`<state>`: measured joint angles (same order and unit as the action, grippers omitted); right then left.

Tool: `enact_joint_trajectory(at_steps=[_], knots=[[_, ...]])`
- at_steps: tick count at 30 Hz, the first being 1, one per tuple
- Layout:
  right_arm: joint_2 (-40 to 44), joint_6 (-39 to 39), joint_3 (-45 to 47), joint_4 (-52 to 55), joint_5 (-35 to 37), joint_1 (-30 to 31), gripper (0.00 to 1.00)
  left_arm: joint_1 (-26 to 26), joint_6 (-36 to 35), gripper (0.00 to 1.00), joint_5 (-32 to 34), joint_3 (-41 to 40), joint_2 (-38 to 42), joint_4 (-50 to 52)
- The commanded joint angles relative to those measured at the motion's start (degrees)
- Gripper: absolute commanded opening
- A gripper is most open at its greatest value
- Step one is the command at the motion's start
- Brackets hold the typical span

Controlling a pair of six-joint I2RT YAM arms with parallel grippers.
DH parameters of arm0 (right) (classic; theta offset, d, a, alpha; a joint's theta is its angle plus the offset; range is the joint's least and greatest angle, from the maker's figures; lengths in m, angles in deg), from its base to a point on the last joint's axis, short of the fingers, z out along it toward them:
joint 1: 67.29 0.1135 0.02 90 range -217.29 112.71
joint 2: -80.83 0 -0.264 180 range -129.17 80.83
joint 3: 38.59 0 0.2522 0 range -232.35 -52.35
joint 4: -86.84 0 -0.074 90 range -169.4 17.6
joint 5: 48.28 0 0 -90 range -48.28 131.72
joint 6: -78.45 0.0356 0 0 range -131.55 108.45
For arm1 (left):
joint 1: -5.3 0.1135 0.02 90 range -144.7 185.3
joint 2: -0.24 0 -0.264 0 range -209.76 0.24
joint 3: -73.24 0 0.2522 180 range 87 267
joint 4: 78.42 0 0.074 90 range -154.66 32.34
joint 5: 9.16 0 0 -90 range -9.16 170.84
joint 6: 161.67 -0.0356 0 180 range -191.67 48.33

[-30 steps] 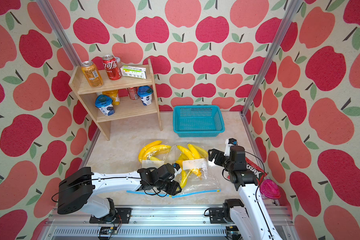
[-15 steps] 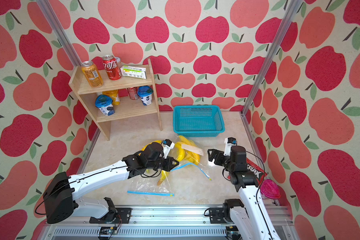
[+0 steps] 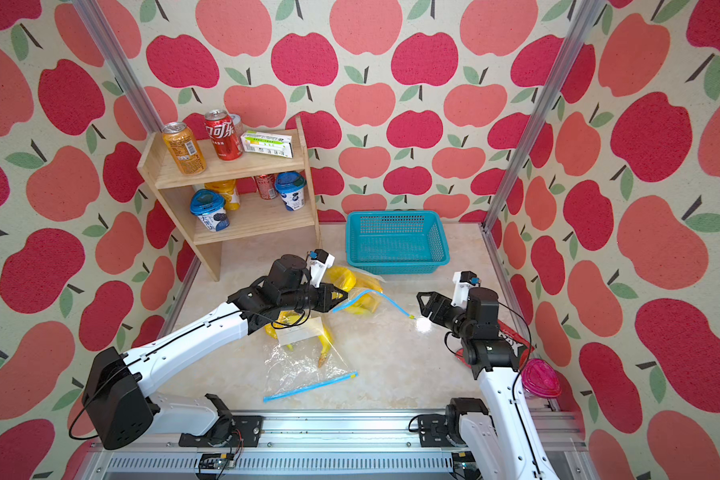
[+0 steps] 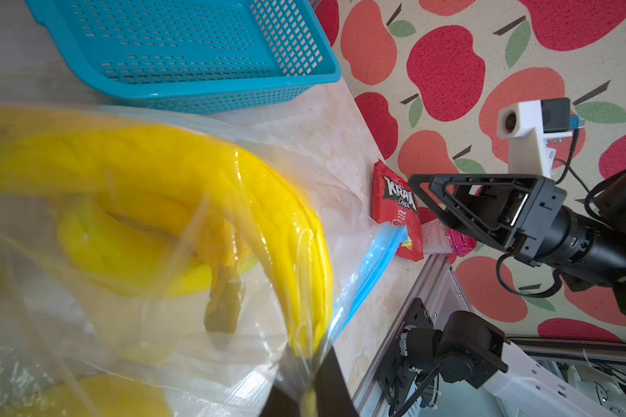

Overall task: Open the zip-top bag and take out the banana
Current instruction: Pick up the zipper food storage bag at the center of the board.

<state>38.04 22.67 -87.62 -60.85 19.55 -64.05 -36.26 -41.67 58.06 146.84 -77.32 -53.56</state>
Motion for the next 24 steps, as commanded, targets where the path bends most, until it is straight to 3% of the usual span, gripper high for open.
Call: enact_joint_trajectory(at_steps=[1, 3, 5, 9, 11, 13, 15, 18, 21, 24], knots=[[-0.6, 4.1, 1.8, -4.4, -8.2, -3.2, 0.77, 1.8, -0.9, 0.06, -2.8, -3.2, 3.1, -3.0], [-0.2, 2.4, 3.0, -6.9, -10.7, -4.3, 0.78, 3.1, 0.5, 0.06, -3.4, -4.1, 3.8, -3.3], [1.4, -2.1, 3.9, -6.2, -7.9, -4.1, 0.77, 4.5, 2.3, 0.06, -4.8, -4.5, 4.0, -4.2], [6.7, -7.7, 8.6, -10.7, -8.8, -3.3, 0.73, 7.5, 5.5, 0.06, -7.7, -3.5, 3.8, -6.3], [9.8, -10.4, 11.9, -14.6, -11.7, -2.2, 0.75, 9.4, 6.8, 0.06, -9.8, -2.0, 3.3, -7.0], [13.2, -13.4, 14.2, -16.4, -10.2, -0.2, 0.79, 10.6, 7.4, 0.06, -11.5, -0.4, 3.0, -7.0], [15.3, -14.4, 16.3, -19.5, -9.0, 1.9, 0.77, 11.5, 8.0, 0.06, -12.9, 0.8, 2.7, -7.0], [15.0, -17.3, 18.1, -22.9, -6.2, 7.0, 0.62, 13.2, 9.8, 0.06, -15.3, 1.5, 2.4, -8.0], [12.8, -23.2, 18.2, -25.4, -1.3, 13.4, 0.65, 14.1, 11.1, 0.06, -16.7, 1.4, 2.3, -9.1], [8.6, -24.2, 19.2, -34.3, -1.3, 15.6, 0.71, 14.2, 11.9, 0.06, -17.5, 0.8, 2.3, -9.7]])
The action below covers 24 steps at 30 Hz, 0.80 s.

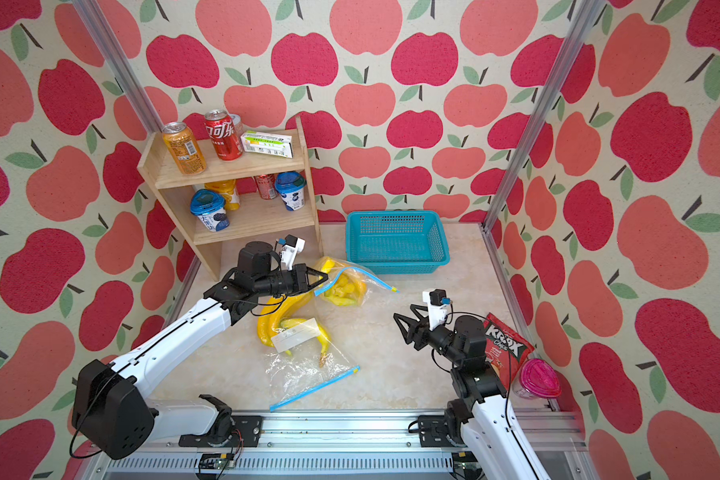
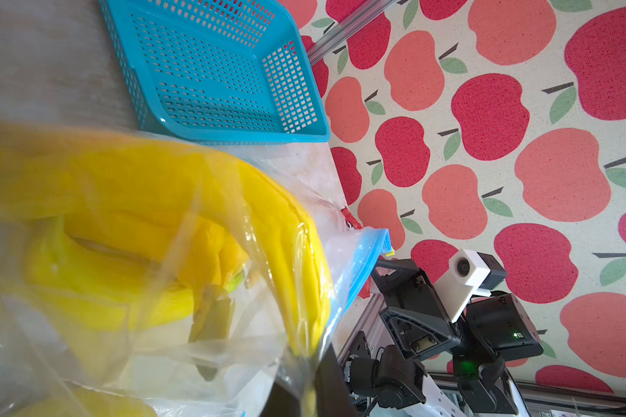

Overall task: Open the zip-top bag and take out the banana
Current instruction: Pick up the zipper food storage bag at the center of the board.

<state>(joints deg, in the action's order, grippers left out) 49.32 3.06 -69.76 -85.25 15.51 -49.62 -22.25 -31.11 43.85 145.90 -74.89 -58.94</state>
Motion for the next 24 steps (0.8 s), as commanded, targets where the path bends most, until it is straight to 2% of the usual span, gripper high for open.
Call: enact_joint_trajectory(at_steps=[1, 5, 7, 10, 15, 19, 24], knots=[[-5.3, -4.3, 1.4, -12.8, 2.5, 1.1, 0.71, 0.4, 1.7, 0.06, -3.6, 1.3, -0.2, -4.9], [-15.0, -5.6, 0.0, -19.4, 2.0, 1.1, 0.69, 1.2, 3.6, 0.06, -4.7, -0.5, 0.1, -7.8], [-17.8, -5.2, 1.1, -26.3, 2.7, 0.4, 0.66, 1.4, 3.8, 0.06, -5.1, -0.8, 0.2, -8.1], [-21.7, -1.8, 2.3, -35.6, -2.0, -3.6, 0.64, 1.6, 3.9, 0.06, -5.7, -0.8, 0.2, -8.1], [-23.4, -0.4, 0.0, -38.9, -6.8, -4.3, 0.65, 2.3, 5.1, 0.06, -7.1, -0.8, -0.4, -8.7], [-23.2, -4.3, -3.2, -34.5, -9.1, -3.3, 0.65, 2.8, 6.7, 0.05, -7.9, -1.5, -0.5, -10.7], [-23.1, -4.8, -4.1, -35.5, -10.0, -2.0, 0.65, 2.9, 7.2, 0.05, -7.9, -1.1, -0.7, -11.1]])
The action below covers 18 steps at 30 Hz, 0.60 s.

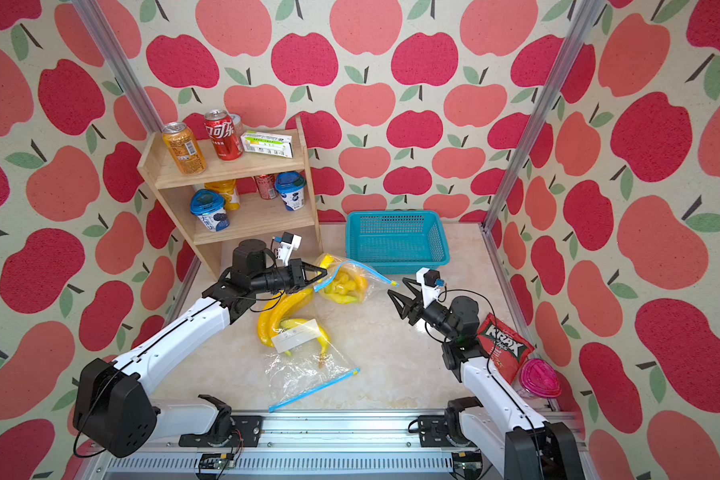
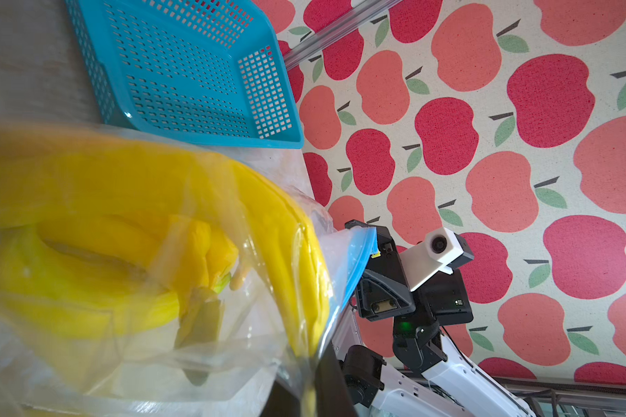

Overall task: Open the zip-top bag and take out the banana
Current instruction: Pick up the zipper food storage bag at the center of the board.

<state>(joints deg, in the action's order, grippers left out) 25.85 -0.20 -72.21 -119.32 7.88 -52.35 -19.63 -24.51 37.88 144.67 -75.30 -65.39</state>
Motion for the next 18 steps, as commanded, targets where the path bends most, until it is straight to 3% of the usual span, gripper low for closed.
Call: enact_joint_trajectory(at_steps=[1, 8, 12, 18], knots=[[0.3, -2.1, -2.0, -0.6, -2.0, 1.4, 0.65, 0.3, 0.9, 0.05, -2.0, 0.0, -0.3, -4.9], [-4.6, -2.3, -2.6, -3.7, -1.8, 2.2, 0.62, 0.2, 1.9, 0.05, -2.4, -0.6, 0.2, -6.3], [-6.5, -2.1, -3.2, -5.7, -1.7, 2.2, 0.55, 0.2, 2.2, 0.05, -2.3, -1.1, 0.6, -6.6], [-6.2, -2.9, -3.9, -5.5, -1.3, 2.3, 0.55, 0.2, 2.5, 0.05, -2.8, -1.3, 0.4, -7.1]])
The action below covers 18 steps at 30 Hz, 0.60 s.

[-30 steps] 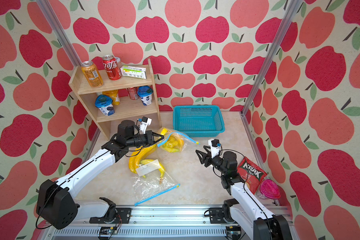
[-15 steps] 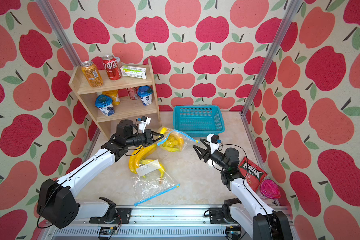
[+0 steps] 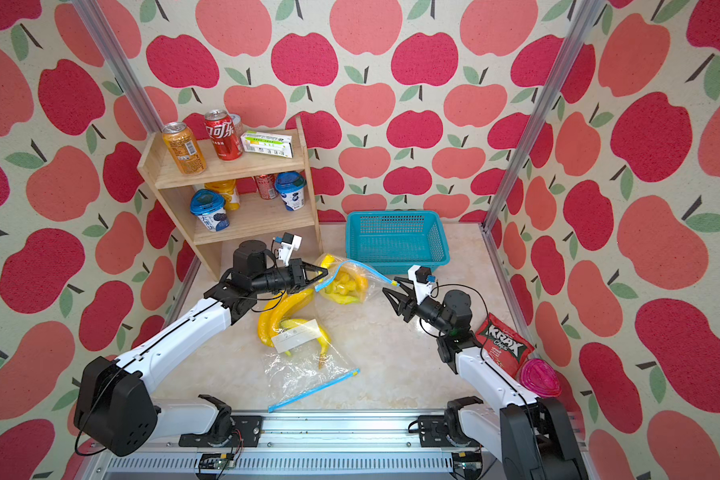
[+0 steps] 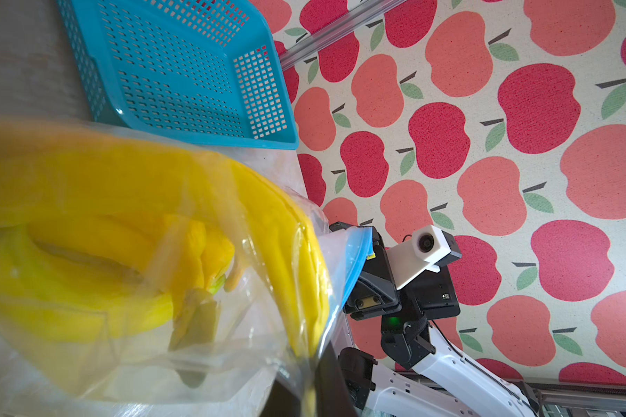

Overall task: Open the zip-top bag and take out the banana
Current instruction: Pick up the zipper food storage bag at the center of the board.

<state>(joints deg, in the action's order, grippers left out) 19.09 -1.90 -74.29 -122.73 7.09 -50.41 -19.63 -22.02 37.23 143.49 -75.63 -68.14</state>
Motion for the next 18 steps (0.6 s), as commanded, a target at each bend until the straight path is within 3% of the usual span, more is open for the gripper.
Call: enact_joint_trajectory(at_steps=[1, 4, 9, 18], knots=[[0.9, -1.4, -1.7, -1.9, -0.3, 0.4, 0.55, 0.3, 0.0, 0.05, -2.3, 0.0, 0.6, -4.3], [1.5, -2.0, -2.0, -0.3, -0.6, 0.5, 0.54, 0.4, 0.3, 0.05, -2.4, -0.1, 0.7, -4.5], [0.6, -1.9, -2.3, -0.1, -1.0, 1.0, 0.44, 0.5, 1.2, 0.05, -2.3, 0.0, 0.9, -5.2], [0.7, -3.1, -3.3, 2.8, -1.1, 1.3, 0.44, 0.5, 2.9, 0.05, -1.8, -0.2, 0.6, -7.5]])
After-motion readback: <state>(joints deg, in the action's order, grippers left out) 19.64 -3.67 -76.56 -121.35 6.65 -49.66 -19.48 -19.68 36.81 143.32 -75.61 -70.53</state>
